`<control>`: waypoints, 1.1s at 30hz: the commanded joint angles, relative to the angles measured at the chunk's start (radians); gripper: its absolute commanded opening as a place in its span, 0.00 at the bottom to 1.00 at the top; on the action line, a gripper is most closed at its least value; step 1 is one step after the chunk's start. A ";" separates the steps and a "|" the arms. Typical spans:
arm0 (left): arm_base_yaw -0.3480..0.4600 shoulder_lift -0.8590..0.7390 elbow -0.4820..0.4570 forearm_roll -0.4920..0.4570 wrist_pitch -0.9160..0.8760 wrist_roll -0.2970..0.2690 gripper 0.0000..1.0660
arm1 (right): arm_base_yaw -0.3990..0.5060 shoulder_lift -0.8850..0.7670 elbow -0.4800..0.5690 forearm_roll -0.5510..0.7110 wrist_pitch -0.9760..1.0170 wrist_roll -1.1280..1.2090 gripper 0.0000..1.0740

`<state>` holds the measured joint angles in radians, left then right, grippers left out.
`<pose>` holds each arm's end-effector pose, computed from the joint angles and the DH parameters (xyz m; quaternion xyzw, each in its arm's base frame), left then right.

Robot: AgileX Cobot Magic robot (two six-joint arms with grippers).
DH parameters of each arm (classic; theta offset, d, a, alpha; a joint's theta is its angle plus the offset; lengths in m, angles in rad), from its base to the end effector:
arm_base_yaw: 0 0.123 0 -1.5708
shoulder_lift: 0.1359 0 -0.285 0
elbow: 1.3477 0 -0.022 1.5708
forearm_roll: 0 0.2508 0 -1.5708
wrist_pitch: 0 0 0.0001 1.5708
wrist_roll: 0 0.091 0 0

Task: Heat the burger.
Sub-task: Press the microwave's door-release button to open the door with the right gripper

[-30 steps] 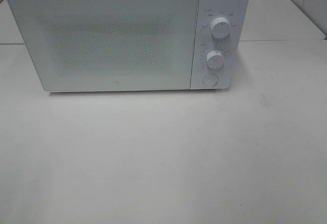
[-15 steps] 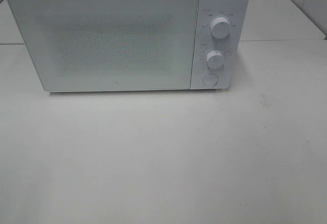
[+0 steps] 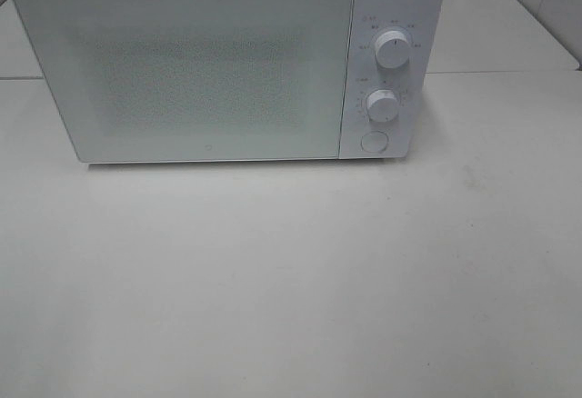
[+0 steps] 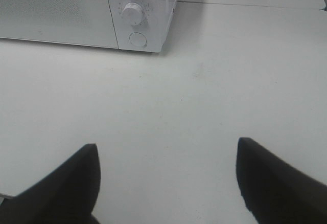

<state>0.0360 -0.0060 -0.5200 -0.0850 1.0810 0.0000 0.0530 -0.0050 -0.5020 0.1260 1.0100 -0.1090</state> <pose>-0.0089 -0.0071 0.2814 -0.0127 0.8509 -0.0330 0.5242 -0.0047 0.0095 0.2825 -0.0687 0.8333 0.0477 0.5464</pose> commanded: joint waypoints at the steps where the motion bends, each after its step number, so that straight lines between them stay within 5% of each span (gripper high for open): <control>1: 0.002 -0.003 0.002 -0.005 -0.011 0.000 0.94 | -0.006 -0.020 -0.023 0.006 -0.065 -0.006 0.69; 21: 0.002 -0.003 0.002 -0.005 -0.011 0.000 0.94 | -0.006 0.301 0.034 0.030 -0.574 -0.006 0.69; 33: 0.002 -0.003 0.002 -0.005 -0.011 0.000 0.94 | -0.006 0.528 0.047 0.030 -0.715 -0.006 0.69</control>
<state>0.0360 -0.0060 -0.5200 -0.0850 1.0810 0.0000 0.0530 0.5190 -0.4580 0.1570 0.3130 -0.1090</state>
